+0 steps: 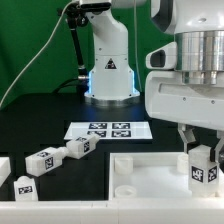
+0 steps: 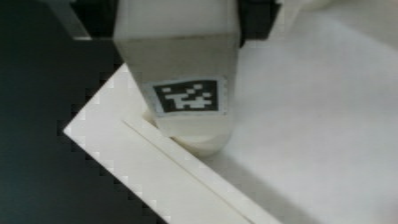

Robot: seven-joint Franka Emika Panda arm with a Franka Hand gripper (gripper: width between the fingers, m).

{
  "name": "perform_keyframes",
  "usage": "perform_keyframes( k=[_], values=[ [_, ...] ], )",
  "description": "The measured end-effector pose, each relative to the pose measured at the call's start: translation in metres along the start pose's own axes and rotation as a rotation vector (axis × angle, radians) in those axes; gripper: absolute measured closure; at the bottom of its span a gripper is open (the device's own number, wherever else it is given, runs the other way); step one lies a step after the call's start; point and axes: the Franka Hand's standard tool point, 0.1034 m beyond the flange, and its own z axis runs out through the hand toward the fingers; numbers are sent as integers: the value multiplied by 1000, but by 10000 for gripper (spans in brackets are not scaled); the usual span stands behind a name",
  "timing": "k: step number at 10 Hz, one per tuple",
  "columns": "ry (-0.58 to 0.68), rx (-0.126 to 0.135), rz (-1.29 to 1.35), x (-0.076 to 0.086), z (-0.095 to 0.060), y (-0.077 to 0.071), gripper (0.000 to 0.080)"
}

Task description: Assemble one leg

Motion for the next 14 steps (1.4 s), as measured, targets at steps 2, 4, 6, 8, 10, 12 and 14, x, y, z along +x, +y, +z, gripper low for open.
perform_keyframes(
  k=[2,4,6,8,10,12,14],
  values=[
    [-10,1,17,-1,0,0,515],
    [-7,6,-85,-2,1,3,226],
    [3,23,-286,-7,2,4,165],
    [9,24,-559,-7,1,4,154],
    [17,24,-788,0,0,4,151],
    [32,7,-999,2,1,2,151],
    [42,-13,-1206,3,0,0,151]
  ],
)
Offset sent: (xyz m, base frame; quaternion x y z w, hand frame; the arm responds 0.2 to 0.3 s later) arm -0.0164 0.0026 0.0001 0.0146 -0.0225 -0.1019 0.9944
